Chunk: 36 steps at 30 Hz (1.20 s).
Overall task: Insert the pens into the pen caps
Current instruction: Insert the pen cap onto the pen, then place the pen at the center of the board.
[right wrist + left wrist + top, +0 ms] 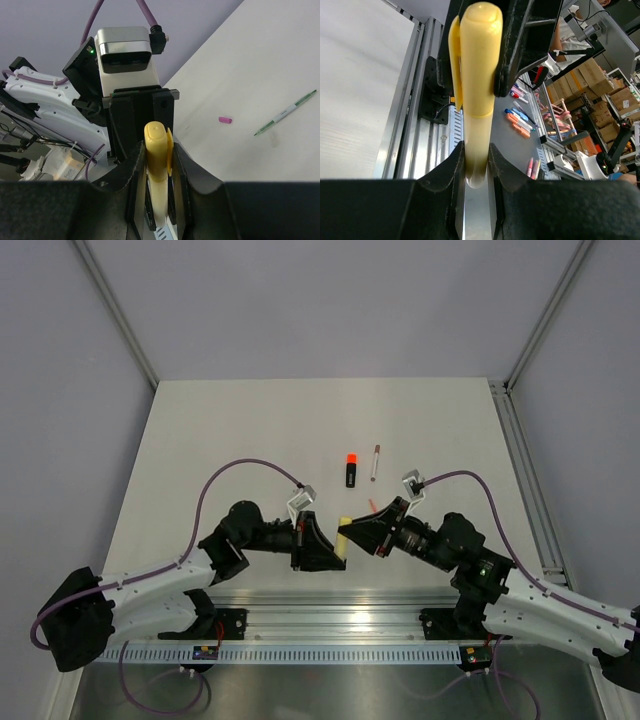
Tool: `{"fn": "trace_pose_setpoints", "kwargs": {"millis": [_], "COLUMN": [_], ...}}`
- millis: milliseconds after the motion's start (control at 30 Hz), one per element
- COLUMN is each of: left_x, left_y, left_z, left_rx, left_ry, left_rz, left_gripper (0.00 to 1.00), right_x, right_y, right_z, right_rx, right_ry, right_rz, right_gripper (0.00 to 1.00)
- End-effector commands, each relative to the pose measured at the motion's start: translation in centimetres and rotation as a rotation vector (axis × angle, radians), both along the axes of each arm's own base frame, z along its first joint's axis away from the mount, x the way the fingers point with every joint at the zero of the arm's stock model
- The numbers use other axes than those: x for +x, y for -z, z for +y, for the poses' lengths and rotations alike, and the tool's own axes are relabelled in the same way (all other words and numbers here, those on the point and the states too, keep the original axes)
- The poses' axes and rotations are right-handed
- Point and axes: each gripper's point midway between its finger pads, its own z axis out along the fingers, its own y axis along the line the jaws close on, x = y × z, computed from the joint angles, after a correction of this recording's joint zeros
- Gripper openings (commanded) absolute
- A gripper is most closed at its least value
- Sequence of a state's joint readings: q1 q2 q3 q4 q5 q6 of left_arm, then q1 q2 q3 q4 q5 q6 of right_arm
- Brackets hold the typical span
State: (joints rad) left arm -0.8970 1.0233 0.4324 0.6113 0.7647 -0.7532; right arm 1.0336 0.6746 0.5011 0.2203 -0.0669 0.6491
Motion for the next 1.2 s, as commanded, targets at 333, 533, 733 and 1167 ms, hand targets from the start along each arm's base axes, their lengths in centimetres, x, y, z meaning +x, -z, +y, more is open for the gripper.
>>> {"fn": "trace_pose_setpoints", "kwargs": {"millis": [333, 533, 733, 1167], "left_x": [5.5, 6.2, 6.7, 7.3], "left_y": [-8.5, -8.3, -7.5, -2.0], "left_z": [1.2, 1.6, 1.2, 3.3], "left_rx": [-0.285, -0.279, -0.251, -0.070], "left_ry": [-0.247, -0.277, -0.283, -0.434], "left_rz": [-0.162, -0.165, -0.157, -0.069], "left_gripper": [0.00, 0.00, 0.00, 0.99], "right_x": [-8.0, -9.5, -5.0, 11.0], "right_y": [12.8, 14.1, 10.4, 1.5], "right_z": [0.6, 1.7, 1.3, 0.8], "right_rx": [-0.313, -0.326, -0.286, -0.327], "right_ry": [-0.257, -0.271, -0.035, 0.351], "right_rz": [0.285, 0.318, 0.229, 0.079], "right_gripper": [0.00, 0.00, 0.00, 0.00]}}
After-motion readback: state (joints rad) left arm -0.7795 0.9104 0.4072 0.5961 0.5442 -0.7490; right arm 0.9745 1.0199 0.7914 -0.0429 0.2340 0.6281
